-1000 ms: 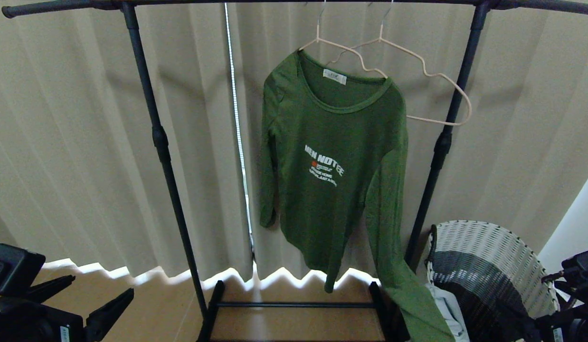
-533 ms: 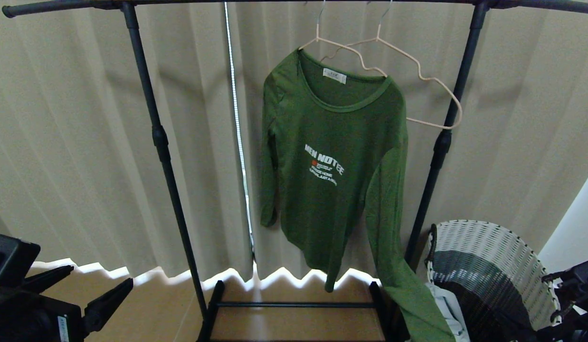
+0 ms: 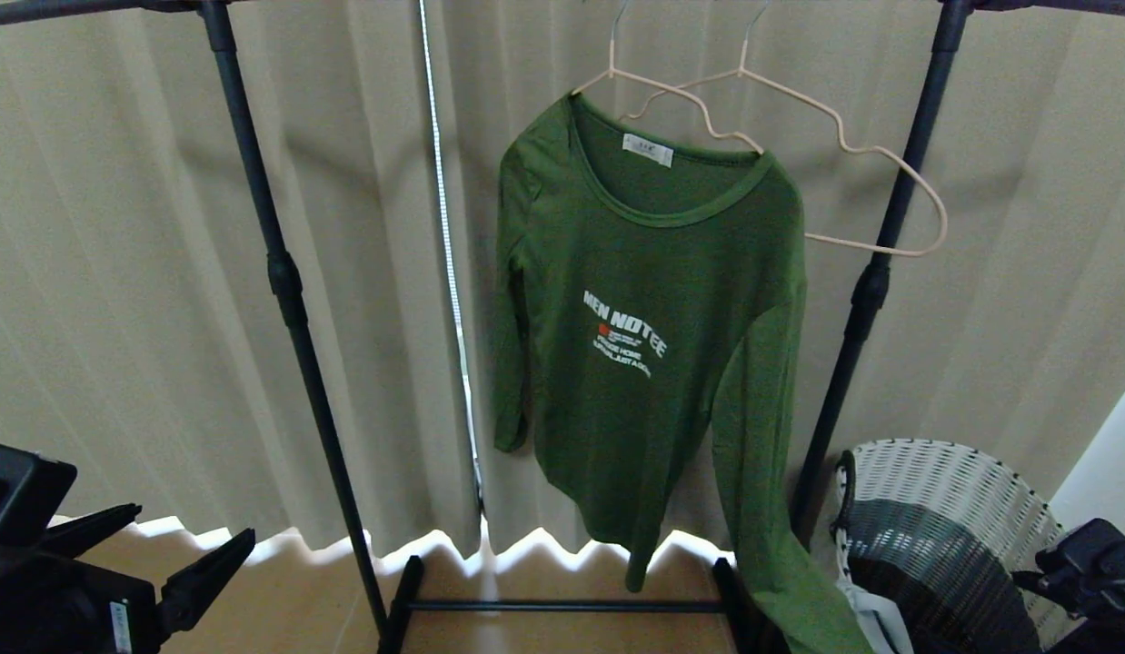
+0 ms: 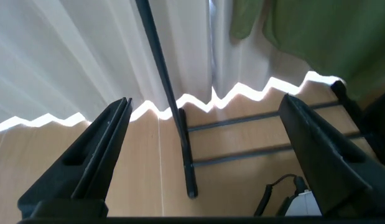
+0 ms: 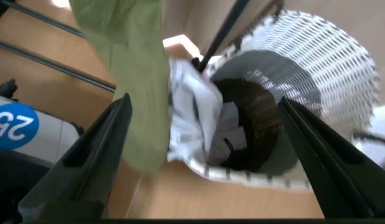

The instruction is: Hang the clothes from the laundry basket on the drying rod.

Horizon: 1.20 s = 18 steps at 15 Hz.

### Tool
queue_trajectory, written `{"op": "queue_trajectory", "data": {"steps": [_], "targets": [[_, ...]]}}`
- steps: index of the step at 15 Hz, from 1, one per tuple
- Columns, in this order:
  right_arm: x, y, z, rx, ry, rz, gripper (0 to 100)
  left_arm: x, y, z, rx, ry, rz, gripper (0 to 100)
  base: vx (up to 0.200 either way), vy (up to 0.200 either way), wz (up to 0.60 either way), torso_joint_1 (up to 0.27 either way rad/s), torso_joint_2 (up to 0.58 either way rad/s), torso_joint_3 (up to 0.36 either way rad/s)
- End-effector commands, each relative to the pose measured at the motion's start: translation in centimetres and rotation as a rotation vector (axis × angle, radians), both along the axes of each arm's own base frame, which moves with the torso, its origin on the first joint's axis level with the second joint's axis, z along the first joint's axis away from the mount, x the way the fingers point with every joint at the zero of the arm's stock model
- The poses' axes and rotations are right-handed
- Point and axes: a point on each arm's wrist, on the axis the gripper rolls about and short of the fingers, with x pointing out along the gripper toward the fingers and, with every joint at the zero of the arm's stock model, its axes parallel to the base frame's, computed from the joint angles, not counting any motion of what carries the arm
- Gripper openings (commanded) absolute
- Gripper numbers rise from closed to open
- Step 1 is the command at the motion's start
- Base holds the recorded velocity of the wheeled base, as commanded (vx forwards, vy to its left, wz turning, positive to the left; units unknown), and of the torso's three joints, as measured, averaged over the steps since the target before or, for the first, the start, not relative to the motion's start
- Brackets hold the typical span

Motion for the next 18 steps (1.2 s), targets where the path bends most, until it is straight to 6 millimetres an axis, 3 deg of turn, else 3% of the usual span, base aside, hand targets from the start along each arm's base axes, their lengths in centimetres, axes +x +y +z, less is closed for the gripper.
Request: {"op": "queue_trajectory", "data": {"steps": [1, 10, 13, 18], "targets": [[0.9, 0.3, -0.8, -0.018, 0.07, 0.013, 100, -0.2, -0.2, 0.1, -0.002, -0.011, -0.018, 100, 0.0, 0.0, 0.0, 0.0, 0.0, 0.0], [4.7, 3.1, -2.8, -0.076, 0.249, 0.135, 100, -0.9, -0.1, 0.3, -0.01, -0.04, -0.016, 100, 0.0, 0.0, 0.0, 0.0, 0.0, 0.0], [7.4, 4.8, -4.3, -0.109, 0.326, 0.159, 100, -0.9, -0.1, 0.4, -0.01, -0.044, -0.016, 100, 0.0, 0.0, 0.0, 0.0, 0.0, 0.0], [10.4, 6.6, -6.4, -0.142, 0.282, 0.148, 100, -1.0, -0.1, 0.4, -0.011, -0.05, -0.013, 100, 0.0, 0.0, 0.0, 0.0, 0.0, 0.0]]}}
